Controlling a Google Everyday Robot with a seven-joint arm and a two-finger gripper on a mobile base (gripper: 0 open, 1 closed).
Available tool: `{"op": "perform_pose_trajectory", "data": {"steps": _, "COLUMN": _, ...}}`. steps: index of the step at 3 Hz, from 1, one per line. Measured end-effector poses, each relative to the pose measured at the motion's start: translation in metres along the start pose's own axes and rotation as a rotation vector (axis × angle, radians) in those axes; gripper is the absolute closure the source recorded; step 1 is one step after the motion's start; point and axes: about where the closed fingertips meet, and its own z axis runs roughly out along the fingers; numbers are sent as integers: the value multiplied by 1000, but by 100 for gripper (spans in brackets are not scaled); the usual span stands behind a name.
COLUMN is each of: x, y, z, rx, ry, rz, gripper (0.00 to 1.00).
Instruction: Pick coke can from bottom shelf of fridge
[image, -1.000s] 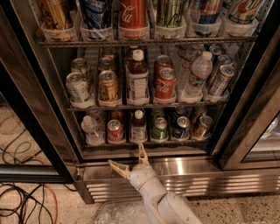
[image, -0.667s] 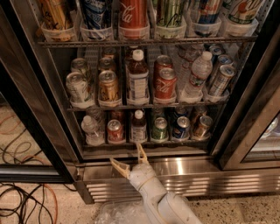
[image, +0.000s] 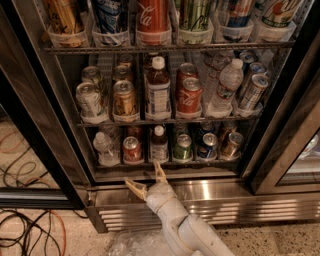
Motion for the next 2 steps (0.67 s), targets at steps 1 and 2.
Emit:
{"op": "perform_pose_trajectory", "data": {"steps": 1, "x": -1, "y": -2, "z": 11, "rx": -9, "ry": 5, "rz": 2, "gripper": 24}}
{"op": "perform_pose_trajectory", "data": {"steps": 2, "x": -2, "y": 0, "z": 24, "rx": -26, "ry": 9, "rz": 4, "gripper": 23}}
